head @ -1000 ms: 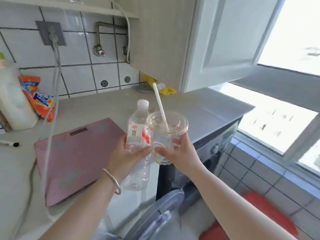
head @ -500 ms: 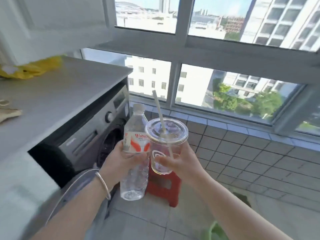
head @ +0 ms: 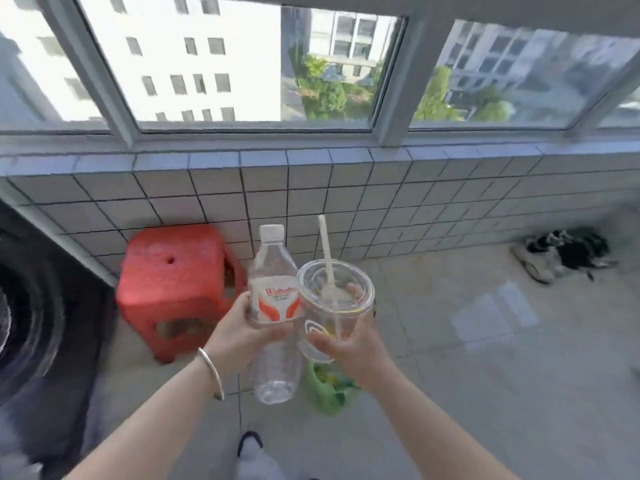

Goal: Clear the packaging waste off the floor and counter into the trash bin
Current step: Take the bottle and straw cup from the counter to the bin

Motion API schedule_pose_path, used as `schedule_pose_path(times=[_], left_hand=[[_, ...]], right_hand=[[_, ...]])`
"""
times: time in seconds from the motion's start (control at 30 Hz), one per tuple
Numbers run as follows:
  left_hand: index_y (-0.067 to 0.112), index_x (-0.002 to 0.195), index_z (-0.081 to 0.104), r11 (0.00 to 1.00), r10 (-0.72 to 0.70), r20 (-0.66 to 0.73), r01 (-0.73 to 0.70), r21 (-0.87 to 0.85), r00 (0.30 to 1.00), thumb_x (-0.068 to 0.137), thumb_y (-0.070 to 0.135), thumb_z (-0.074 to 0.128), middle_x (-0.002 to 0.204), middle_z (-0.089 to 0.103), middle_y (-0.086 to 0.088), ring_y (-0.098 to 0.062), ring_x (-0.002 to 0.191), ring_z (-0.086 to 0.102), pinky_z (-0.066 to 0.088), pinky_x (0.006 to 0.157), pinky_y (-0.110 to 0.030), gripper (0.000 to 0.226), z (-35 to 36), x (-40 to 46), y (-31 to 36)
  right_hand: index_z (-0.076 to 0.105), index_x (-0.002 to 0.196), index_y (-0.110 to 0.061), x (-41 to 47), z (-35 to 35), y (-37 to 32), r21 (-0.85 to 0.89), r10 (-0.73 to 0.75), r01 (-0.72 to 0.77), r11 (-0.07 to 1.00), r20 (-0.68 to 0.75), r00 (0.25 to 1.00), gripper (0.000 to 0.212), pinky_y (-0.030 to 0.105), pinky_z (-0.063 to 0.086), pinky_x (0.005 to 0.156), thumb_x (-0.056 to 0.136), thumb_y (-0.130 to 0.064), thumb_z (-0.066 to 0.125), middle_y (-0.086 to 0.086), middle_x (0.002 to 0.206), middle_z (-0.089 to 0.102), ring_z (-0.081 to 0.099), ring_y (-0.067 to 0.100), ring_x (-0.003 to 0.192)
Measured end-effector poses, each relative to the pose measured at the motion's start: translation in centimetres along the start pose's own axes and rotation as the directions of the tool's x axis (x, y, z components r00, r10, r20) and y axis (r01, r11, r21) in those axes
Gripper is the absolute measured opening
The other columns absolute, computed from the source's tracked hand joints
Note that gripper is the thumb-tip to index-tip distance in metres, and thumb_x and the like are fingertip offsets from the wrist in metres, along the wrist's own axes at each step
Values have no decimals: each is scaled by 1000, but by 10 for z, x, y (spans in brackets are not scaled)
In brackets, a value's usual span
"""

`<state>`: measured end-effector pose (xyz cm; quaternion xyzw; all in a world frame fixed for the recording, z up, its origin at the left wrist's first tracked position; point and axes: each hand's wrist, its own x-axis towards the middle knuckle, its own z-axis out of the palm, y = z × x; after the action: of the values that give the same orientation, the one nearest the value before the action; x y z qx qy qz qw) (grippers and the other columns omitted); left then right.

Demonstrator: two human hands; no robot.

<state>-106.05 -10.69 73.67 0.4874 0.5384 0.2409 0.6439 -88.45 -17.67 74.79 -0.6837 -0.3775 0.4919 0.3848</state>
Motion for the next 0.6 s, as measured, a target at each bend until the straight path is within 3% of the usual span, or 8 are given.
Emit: schedule_pose_path(times=[0.1, 0.2, 0.27, 0.37, 0.47, 0.6], left_hand=[[28, 94, 51, 996, -57, 91, 50, 70, 994, 40, 28, 88, 103, 68, -3, -17, 92, 67, 55, 82, -34, 65, 27, 46, -14], [27, 97, 51, 986, -111, 166, 88, 139, 980, 59, 12, 86, 106, 69, -4, -11, 88, 66, 54, 75, -24, 53, 51, 90, -33], [24, 105, 52, 974, -136, 198, 95, 204, 971, 64, 14, 84, 100, 69, 3, -6, 85, 65, 52, 71, -16, 53, 66, 115, -42], [19, 112, 51, 962, -170, 231, 110, 251, 958, 67, 15, 83, 91, 65, 12, 3, 78, 61, 47, 56, -3, 56, 85, 150, -58], [20, 115, 50, 945, -203, 239, 126, 302, 950, 66, 17, 83, 92, 64, 14, 4, 79, 60, 46, 55, -2, 59, 102, 185, -81], [23, 113, 50, 929, -224, 239, 132, 345, 945, 66, 18, 83, 93, 63, 16, 7, 80, 59, 44, 54, 2, 58, 123, 231, -124]], right_hand=[[20, 143, -23, 24, -15, 31, 76, 115, -108, 991, -99, 988, 111, 14, 38, 92, 53, -36, 84, -15, 125, 50, 49, 7, 121], [27, 138, -20, 45, -27, 54, 156, 218, -188, 970, -200, 955, 88, 13, 39, 84, 69, -17, 82, -7, 127, 52, 51, 4, 108], [33, 126, -28, 64, -35, 75, 165, 257, -219, 962, -267, 929, 78, 16, 40, 84, 68, -17, 83, -8, 121, 53, 53, 3, 101], [40, 128, -25, 93, -42, 112, 182, 309, -261, 948, -332, 891, 79, 16, 40, 83, 64, -21, 85, -7, 122, 55, 54, 8, 103], [42, 127, -23, 124, -48, 146, 198, 343, -288, 937, -364, 866, 76, 8, 38, 71, 64, -21, 85, -6, 120, 58, 55, 6, 99], [35, 130, -27, 162, -52, 204, 214, 386, -328, 920, -357, 851, 83, 19, 38, 88, 63, -24, 85, -9, 120, 53, 52, 9, 107]])
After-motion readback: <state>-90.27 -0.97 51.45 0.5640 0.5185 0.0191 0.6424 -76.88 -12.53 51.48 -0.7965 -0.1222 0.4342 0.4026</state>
